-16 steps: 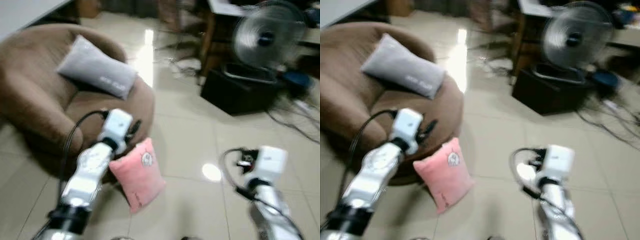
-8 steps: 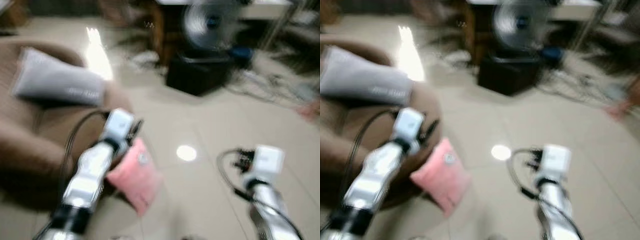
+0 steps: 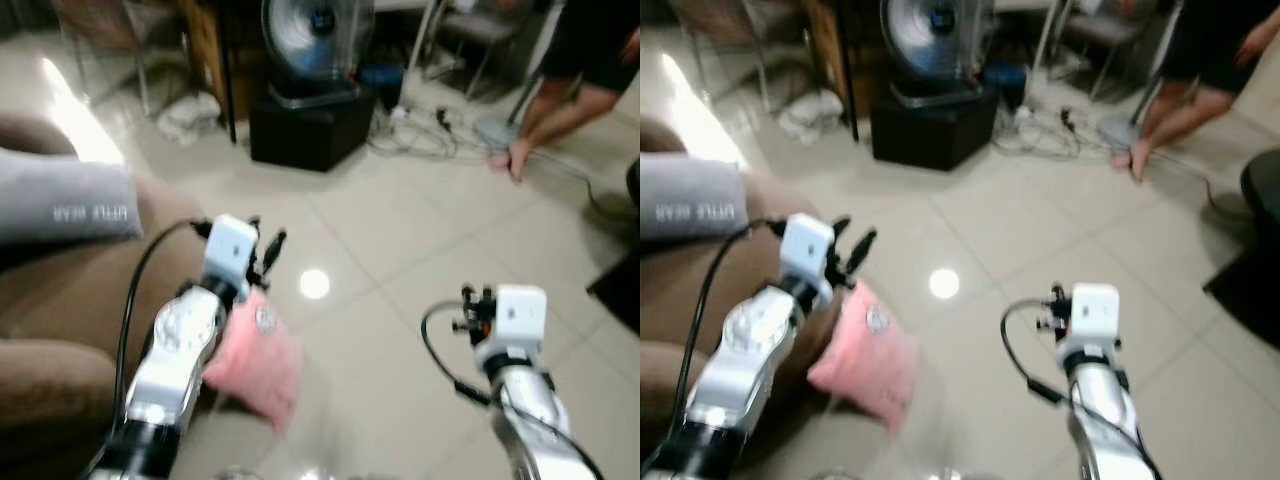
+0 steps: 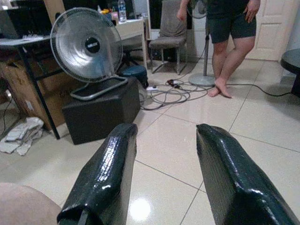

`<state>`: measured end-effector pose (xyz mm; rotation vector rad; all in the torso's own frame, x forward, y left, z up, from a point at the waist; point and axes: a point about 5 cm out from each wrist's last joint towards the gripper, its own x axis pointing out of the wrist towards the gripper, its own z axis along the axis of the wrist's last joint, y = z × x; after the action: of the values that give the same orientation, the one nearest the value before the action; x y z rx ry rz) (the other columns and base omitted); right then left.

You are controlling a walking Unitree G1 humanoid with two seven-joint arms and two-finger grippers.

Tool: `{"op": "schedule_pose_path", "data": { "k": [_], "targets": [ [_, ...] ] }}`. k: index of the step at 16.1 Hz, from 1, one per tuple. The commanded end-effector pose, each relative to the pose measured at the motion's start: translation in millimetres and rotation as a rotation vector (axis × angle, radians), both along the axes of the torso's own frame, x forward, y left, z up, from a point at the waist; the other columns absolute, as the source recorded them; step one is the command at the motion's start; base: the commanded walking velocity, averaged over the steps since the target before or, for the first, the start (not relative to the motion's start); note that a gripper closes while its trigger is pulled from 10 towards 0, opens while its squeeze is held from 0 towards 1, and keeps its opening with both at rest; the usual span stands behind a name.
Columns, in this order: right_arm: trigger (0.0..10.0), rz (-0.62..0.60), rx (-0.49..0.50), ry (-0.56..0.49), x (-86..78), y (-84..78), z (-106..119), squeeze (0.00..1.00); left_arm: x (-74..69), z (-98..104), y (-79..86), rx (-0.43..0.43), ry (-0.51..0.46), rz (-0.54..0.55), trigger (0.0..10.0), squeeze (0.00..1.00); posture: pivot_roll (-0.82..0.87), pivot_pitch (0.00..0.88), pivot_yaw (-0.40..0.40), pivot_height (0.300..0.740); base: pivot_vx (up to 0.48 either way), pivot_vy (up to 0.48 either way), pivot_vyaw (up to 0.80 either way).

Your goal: Move the pillow to the sofa from floor

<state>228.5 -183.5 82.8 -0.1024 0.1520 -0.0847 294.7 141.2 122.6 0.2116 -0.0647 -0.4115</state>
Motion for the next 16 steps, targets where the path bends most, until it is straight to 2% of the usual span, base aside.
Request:
{"op": "schedule_pose_path", "data": {
  "k": [1,3,10,16],
  "targets": [
    [10.0,0.003,-0.023,-0.003,-0.2,-4.1,0.1,0.00,-1.6,-1.6,-7.1,0.013,-0.003,-0.027,10.0,0.00,0.06,0.041,-0.051,0.740,0.000,0.000,0.00],
    [10.0,0.013,-0.007,-0.011,-1.5,-3.2,1.0,0.00,-1.4,-3.1,-6.0,0.045,0.005,-0.019,10.0,0.00,0.06,0.043,-0.051,0.740,0.304,0.000,0.00],
    [10.0,0.097,0.007,-0.003,-4.1,6.2,-1.7,0.00,-2.5,-4.8,-5.1,0.028,0.014,-0.024,10.0,0.00,0.06,0.040,-0.049,0.740,0.320,0.000,0.00],
    [10.0,0.113,0.002,0.001,-3.5,6.9,-3.2,0.00,-3.1,-5.6,-3.5,0.032,0.016,-0.022,10.0,0.00,0.06,0.033,-0.054,0.740,0.318,0.000,0.00]
  ]
}}
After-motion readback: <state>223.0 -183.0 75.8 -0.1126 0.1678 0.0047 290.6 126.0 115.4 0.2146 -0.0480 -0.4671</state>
